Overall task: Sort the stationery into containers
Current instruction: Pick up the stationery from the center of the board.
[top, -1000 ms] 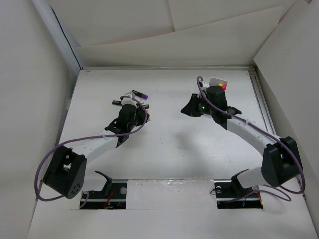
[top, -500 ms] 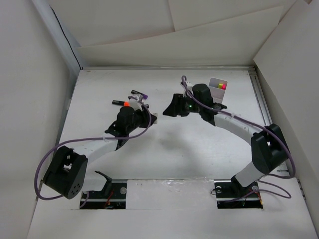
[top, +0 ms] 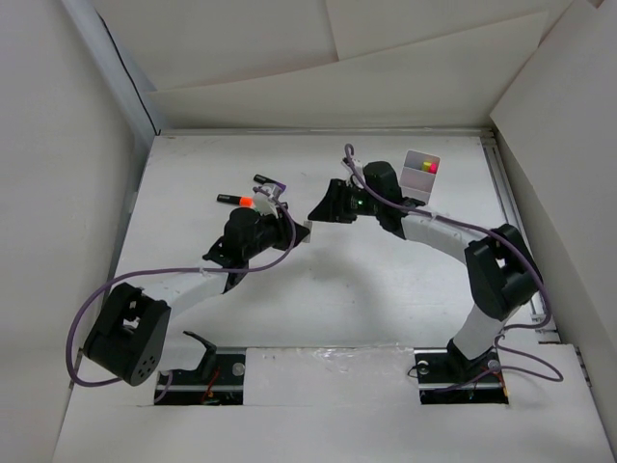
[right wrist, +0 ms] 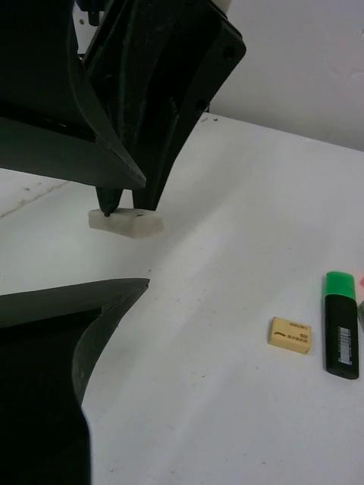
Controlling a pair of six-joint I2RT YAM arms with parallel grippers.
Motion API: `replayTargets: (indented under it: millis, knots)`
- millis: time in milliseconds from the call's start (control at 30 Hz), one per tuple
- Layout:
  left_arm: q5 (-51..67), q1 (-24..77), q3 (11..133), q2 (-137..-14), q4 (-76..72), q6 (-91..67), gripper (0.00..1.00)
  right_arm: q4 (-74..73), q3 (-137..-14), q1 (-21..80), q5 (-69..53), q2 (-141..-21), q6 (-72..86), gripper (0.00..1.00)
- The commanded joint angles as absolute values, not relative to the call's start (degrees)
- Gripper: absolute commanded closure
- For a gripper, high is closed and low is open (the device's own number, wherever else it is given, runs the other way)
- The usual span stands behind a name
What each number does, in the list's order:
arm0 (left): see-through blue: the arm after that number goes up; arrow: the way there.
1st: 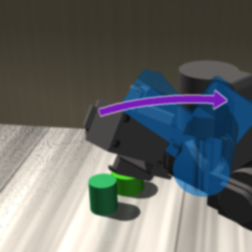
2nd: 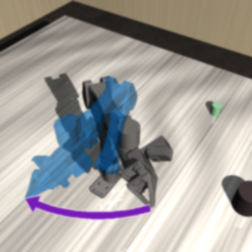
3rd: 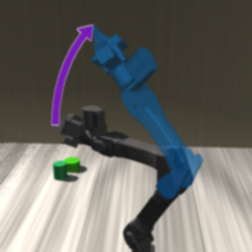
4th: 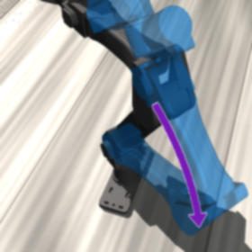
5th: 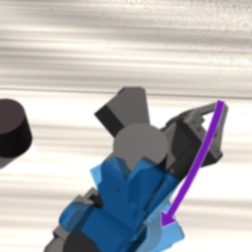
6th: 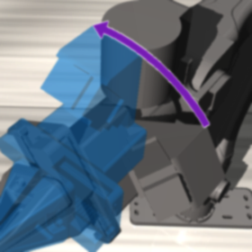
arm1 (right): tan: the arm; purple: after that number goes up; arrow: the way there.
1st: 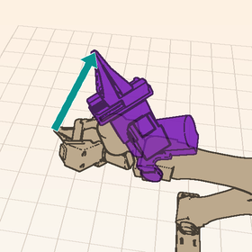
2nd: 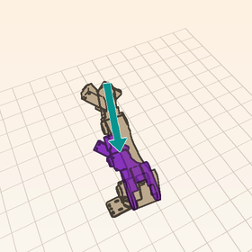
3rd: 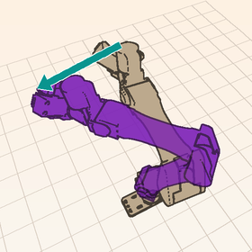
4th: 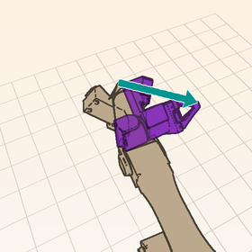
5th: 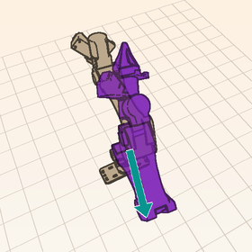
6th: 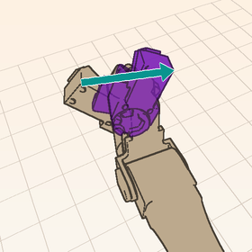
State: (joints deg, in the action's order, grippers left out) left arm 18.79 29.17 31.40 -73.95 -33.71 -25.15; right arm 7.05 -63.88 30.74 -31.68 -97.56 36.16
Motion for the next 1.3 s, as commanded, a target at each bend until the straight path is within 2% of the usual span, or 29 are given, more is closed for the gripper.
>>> replayTargets:
  millis: [0, 500, 933, 1133, 1267]
  knots:
    - [21.01, 29.27, 30.59, -71.54, -37.71, -24.08, 1.0, 13.27, -66.36, 30.5, -34.45, -98.26, 38.4, 0.44]
    - [21.53, 29.27, 30.59, -71.02, -38.23, -24.61, 1.0, 16.79, -64.6, 30.5, -38.23, -101.16, 40.78, 0.62]
    - [21.01, 29.27, 30.06, -69.96, -38.23, -24.61, 1.0, 19.95, -62.93, 30.5, -39.9, -101.69, 42.36, 0.64]
    - [21.01, 29.27, 30.06, -69.96, -38.94, -25.14, 1.0, 20.48, -62.31, 30.5, -39.9, -101.69, 42.89, 0.73]
    - [20.48, 29.27, 30.06, -70.49, -38.94, -25.14, 1.0, 20.48, -61.79, 30.5, -39.9, -101.69, 43.42, 0.84]
